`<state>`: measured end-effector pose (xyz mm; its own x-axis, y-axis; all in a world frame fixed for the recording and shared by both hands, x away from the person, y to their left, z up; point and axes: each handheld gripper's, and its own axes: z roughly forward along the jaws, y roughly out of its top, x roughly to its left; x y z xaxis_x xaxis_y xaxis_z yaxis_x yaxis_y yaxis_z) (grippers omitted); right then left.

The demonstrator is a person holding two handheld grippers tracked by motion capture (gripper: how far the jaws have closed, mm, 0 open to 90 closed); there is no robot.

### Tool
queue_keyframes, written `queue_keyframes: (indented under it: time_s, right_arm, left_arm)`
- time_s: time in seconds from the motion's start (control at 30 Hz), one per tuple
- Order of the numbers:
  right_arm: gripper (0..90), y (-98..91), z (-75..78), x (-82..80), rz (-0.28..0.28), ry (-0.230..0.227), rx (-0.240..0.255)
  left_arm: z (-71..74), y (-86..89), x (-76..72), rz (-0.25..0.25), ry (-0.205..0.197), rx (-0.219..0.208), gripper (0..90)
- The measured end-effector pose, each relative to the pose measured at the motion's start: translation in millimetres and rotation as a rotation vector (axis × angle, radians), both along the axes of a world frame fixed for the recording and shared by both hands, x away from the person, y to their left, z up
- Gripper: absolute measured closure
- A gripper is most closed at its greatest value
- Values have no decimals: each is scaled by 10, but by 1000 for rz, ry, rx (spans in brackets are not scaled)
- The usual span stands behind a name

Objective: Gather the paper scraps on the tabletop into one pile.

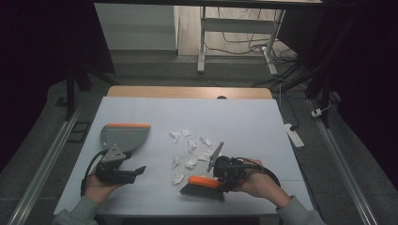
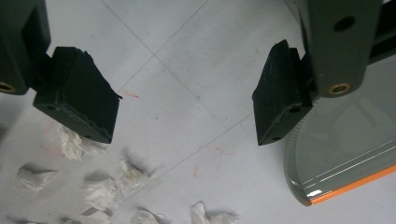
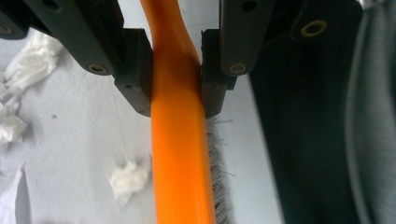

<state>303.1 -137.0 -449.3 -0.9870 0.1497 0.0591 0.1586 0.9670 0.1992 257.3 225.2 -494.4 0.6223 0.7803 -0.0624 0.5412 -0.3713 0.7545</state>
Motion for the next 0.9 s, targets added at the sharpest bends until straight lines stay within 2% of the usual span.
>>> queue_keyframes:
  time_s: [0.03,0.07,0.1,0.17,0.2,0.23,0.27,0.37,0.47,0.53,0.6,0.7,0.83,0.9]
  right_arm:
    - [687,16,-10,23,-13,-24,-20]
    - [687,26,-5,62,-24,-33,-22]
    - [687,38,11,96,-27,-66,-19]
    - [687,67,59,180,-64,-170,-41]
    - [687,74,77,242,-82,-198,-45]
    - [687,69,96,317,-90,-212,-42]
    - [687,57,119,379,-119,-208,-33]
    - [687,13,233,473,-156,-220,54]
    - [687,22,396,409,-168,-206,164]
    - [687,71,462,340,-170,-175,213]
    - [687,152,455,261,-164,-123,240]
    - [687,297,319,157,-136,-38,235]
    - [687,471,113,120,-110,-2,184]
    - [687,545,53,141,-123,14,176]
  left_arm:
    - [-1,2,2,0,0,1,238]
    - [-2,3,5,1,1,2,238]
    - [-4,3,7,1,2,2,238]
    - [-8,0,8,2,4,3,237]
    - [-9,1,9,2,5,3,237]
    - [-9,0,7,3,4,3,237]
    - [-9,4,6,1,3,3,237]
    - [-8,9,5,3,2,-1,237]
    - [-12,21,14,6,3,-1,237]
    - [-9,34,16,8,4,-5,237]
    - [4,52,11,14,-2,-9,238]
    - [18,69,6,22,-11,-12,239]
    - [9,73,18,25,-7,-8,238]
    - [8,73,22,27,-7,-8,238]
